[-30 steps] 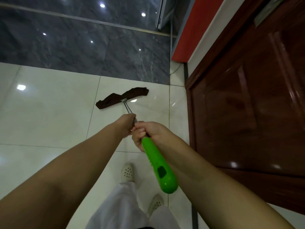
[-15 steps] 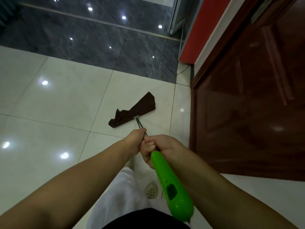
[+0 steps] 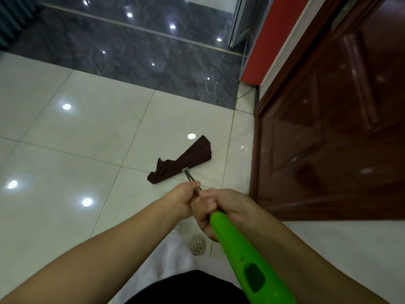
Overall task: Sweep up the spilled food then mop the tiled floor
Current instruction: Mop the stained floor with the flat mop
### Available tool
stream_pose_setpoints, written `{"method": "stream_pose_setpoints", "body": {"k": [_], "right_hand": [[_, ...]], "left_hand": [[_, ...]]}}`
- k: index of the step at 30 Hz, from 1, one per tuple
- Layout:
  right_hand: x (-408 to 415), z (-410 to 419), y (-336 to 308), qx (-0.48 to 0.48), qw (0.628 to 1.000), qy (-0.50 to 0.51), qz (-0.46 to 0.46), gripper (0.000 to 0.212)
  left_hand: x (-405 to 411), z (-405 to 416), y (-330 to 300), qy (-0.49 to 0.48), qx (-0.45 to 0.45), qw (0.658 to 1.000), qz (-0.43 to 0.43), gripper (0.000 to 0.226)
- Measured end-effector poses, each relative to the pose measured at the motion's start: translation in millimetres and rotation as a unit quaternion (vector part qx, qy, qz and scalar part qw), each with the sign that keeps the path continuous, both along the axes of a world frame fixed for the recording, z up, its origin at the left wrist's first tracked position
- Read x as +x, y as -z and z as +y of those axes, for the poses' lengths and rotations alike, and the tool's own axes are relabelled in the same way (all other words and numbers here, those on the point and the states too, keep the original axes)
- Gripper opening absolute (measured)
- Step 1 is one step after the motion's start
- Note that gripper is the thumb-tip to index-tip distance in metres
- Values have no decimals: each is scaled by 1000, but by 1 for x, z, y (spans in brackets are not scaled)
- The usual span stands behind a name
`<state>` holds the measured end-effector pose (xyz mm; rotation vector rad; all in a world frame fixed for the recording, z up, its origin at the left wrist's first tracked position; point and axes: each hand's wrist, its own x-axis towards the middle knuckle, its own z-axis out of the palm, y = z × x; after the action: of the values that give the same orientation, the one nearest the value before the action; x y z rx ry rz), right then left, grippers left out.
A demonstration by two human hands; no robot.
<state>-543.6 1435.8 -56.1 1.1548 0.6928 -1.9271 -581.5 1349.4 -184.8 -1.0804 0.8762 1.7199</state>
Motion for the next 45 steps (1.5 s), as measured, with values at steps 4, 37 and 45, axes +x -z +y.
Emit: {"method": "stream_pose_setpoints", "body": {"k": [4,37,45], "right_hand": [[9,25,-6,-27,996,63,-54,31],[-312,10,30,63,990,-112,-50,6],[-423,1,29,80,976,-200,-36,6]], "left_hand": [[-4,13,13,-14,51,998,-24,28],[-331,-7,49,-150,59,986,-47,24],[-430,-19,35,-195,30,979,-50,24]]}}
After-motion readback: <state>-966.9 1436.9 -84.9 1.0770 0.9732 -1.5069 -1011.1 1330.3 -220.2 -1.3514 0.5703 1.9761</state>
